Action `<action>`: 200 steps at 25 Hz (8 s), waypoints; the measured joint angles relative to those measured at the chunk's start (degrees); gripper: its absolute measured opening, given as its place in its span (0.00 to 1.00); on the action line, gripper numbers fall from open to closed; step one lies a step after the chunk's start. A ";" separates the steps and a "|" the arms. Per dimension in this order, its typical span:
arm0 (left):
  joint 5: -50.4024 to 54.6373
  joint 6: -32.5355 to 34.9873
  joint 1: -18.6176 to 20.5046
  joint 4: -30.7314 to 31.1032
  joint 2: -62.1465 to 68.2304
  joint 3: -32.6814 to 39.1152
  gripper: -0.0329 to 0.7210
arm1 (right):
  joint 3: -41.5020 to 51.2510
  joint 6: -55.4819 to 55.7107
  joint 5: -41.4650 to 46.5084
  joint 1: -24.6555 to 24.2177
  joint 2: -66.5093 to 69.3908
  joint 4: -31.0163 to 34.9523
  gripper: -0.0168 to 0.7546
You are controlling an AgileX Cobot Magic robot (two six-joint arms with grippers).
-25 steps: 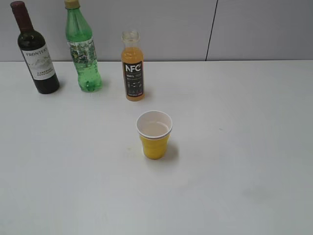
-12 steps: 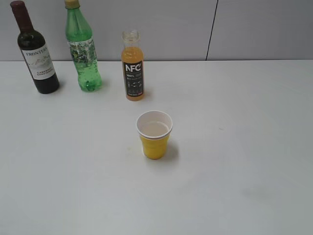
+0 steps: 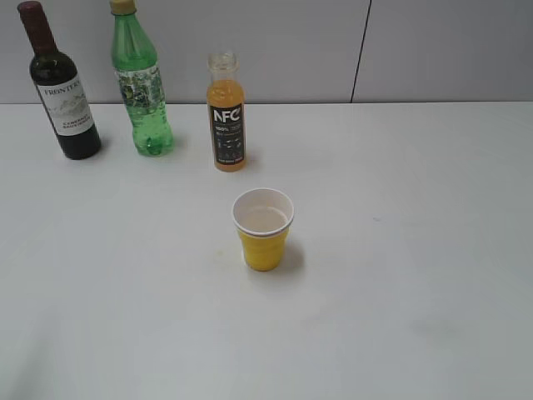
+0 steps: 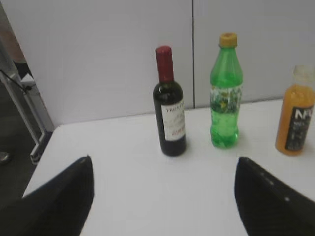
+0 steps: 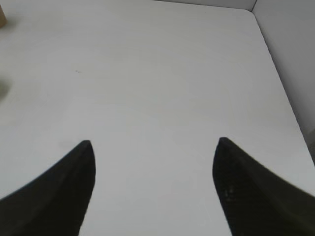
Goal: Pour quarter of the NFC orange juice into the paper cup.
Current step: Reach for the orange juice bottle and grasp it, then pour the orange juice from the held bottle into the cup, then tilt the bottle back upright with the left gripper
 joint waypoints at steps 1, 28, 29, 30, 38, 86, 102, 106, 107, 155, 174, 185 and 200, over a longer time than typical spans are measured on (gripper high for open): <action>-3.81 0.11 0.00 -0.19 2.10 0.00 0.93 | 0.00 0.00 0.00 0.00 0.00 0.00 0.79; -63.18 -36.18 -7.98 41.72 56.85 -2.77 0.87 | 0.00 0.00 0.00 0.00 0.00 0.00 0.79; -64.51 -36.32 -7.98 42.92 58.30 -3.28 0.87 | 0.00 0.00 0.00 0.00 0.00 0.00 0.79; -65.51 -36.39 -7.98 43.91 60.25 -3.74 0.87 | 0.00 0.00 0.00 0.00 0.00 0.00 0.79; -73.89 -34.94 -7.98 46.91 73.80 -8.16 0.86 | 0.00 0.00 0.00 0.00 0.00 0.00 0.79; -58.50 -40.56 -19.68 49.54 108.05 -50.86 0.85 | 0.00 0.00 0.00 0.00 0.00 0.00 0.79; -57.18 -40.87 -20.23 48.66 108.75 -51.34 0.64 | 0.00 0.06 0.00 0.00 0.00 0.00 0.79; -57.23 -40.87 -20.33 47.63 108.87 -51.34 0.64 | 0.00 0.06 0.00 0.00 0.00 0.00 0.79; -57.23 -40.87 -20.33 47.40 108.87 -51.34 0.64 | 0.00 0.06 0.00 0.00 0.00 0.00 0.79; -28.46 -14.12 -23.13 27.66 60.74 -9.73 0.64 | 0.00 0.06 0.00 0.00 0.00 0.00 0.79; -25.71 4.80 -24.33 21.21 59.88 -9.73 0.64 | 0.00 0.06 0.00 0.00 0.00 0.17 0.79; -28.18 8.15 -24.33 21.21 64.88 -12.56 0.64 | 0.00 0.06 0.00 0.00 0.00 0.23 0.79; -32.69 16.03 -24.43 21.21 69.47 -12.67 0.64 | 0.00 0.06 0.00 0.00 0.00 0.23 0.79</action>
